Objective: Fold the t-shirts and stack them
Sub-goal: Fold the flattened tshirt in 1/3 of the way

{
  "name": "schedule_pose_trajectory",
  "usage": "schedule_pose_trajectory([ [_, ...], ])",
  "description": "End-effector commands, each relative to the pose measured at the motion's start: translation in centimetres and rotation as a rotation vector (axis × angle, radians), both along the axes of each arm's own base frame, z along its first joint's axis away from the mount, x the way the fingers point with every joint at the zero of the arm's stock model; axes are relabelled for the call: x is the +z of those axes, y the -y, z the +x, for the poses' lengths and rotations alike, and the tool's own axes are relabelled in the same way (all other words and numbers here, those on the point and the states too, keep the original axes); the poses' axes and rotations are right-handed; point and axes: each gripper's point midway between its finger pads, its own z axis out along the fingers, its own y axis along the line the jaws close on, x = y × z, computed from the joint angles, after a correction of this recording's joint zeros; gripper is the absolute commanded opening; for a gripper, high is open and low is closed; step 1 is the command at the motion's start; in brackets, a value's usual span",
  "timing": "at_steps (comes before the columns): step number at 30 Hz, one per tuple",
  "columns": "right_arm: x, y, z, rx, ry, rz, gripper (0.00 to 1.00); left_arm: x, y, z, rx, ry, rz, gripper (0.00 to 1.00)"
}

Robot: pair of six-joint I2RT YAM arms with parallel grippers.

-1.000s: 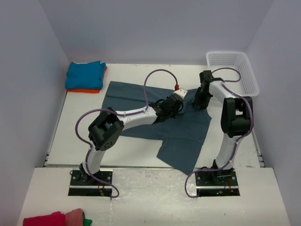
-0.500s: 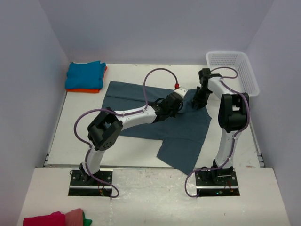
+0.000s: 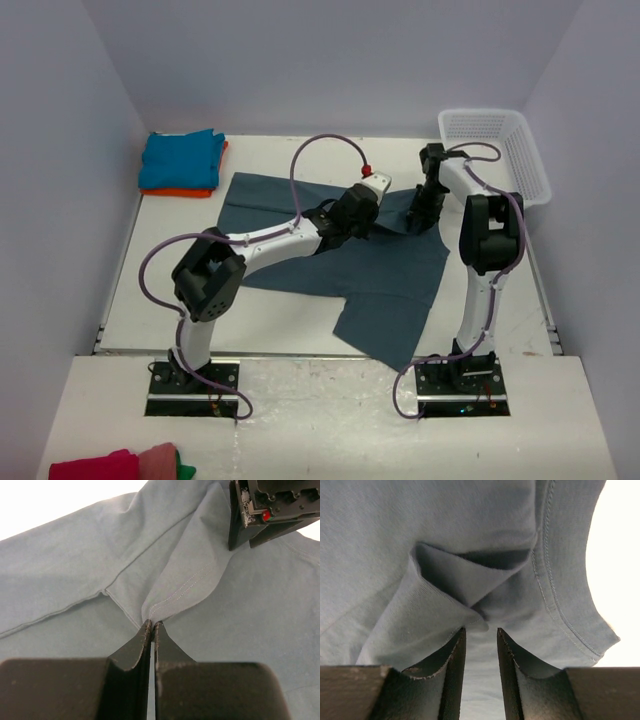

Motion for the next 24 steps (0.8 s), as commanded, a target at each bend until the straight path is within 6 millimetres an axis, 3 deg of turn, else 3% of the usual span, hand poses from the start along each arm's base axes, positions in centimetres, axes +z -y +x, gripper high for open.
schedule_pose_trajectory([
  [1, 1.1, -0.3, 0.7, 0.006, -0.001, 0.022, 0.32, 3.2, 0.2, 0.5, -0.009, 0.043, -0.086, 0.0],
  [12, 0.9, -0.9, 1.4, 0.01, 0.045, 0.061, 0.02, 2.9, 0.3, 1.1, -0.015, 0.042, -0.082, 0.0],
  [14, 0.7, -1.0, 1.5, 0.011, 0.062, 0.052, 0.0, 2.6, 0.1, 1.3, -0.011, 0.039, -0.083, 0.0],
  [18, 2.3, -1.1, 2.1, 0.044, 0.17, -0.017, 0.0, 1.9, -0.6, 2.3, 0.013, 0.03, -0.069, 0.0],
  [19, 4.1, -0.7, 2.4, 0.037, 0.235, -0.052, 0.05, 1.5, -1.1, 2.9, 0.027, 0.025, -0.063, 0.0],
  [21, 4.7, -1.7, 2.3, 0.042, 0.315, -0.03, 0.13, 1.6, -1.8, 3.8, 0.046, 0.02, -0.062, 0.0],
  [22, 6.8, -2.0, 2.4, 0.035, 0.383, -0.008, 0.21, 1.7, -2.2, 4.2, 0.055, 0.022, -0.06, 0.0],
  [24, 7.3, -3.2, 2.0, 0.02, 0.457, 0.068, 0.32, 2.3, -3.0, 4.9, 0.072, 0.031, -0.058, 0.0],
])
